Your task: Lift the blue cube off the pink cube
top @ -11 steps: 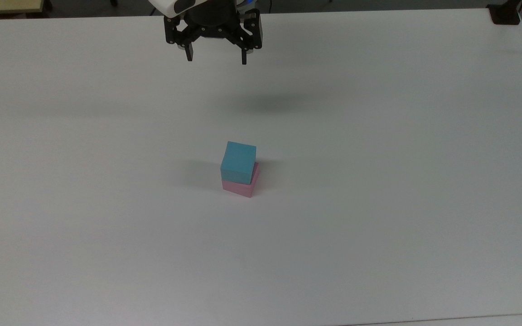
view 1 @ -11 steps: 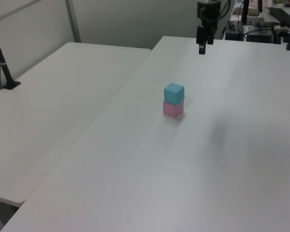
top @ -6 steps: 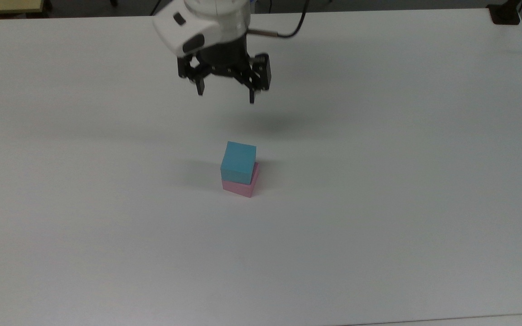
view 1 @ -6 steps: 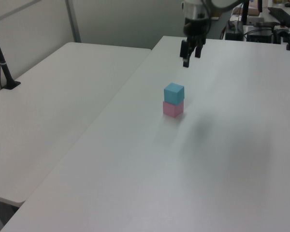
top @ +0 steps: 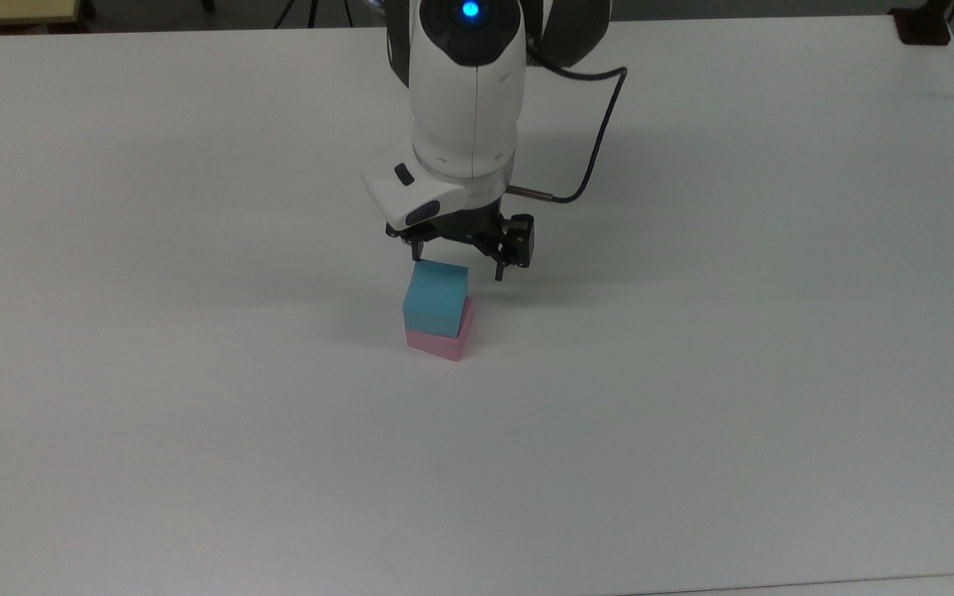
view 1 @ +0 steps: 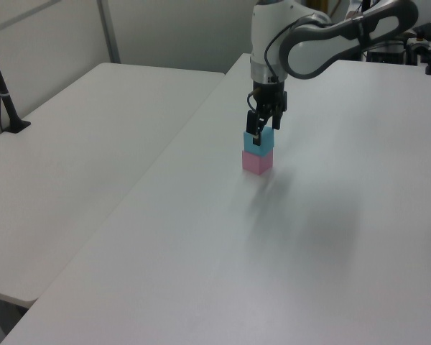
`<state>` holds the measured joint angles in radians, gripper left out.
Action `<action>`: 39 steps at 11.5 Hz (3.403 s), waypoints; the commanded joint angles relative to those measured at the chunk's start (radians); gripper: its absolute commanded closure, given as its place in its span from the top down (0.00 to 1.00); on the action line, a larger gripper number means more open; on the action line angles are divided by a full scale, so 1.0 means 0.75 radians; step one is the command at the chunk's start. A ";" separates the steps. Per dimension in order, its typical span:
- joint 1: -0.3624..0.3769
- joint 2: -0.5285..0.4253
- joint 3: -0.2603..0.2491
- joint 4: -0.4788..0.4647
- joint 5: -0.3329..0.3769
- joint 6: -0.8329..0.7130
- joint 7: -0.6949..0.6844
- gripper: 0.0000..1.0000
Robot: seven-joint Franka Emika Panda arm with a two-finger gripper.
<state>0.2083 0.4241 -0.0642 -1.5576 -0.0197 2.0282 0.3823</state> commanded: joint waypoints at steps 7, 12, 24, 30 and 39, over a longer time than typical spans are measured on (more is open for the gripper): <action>-0.002 0.020 -0.010 0.019 -0.037 0.071 0.032 1.00; -0.004 -0.001 -0.011 0.021 -0.039 0.022 0.030 1.00; -0.020 0.091 -0.019 0.032 -0.080 0.153 0.016 0.43; -0.199 0.064 -0.027 0.056 -0.080 0.139 -0.239 0.32; -0.262 0.059 -0.023 0.025 -0.145 0.185 -0.293 1.00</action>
<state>-0.0140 0.5769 -0.0816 -1.5026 -0.1156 2.2509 0.1596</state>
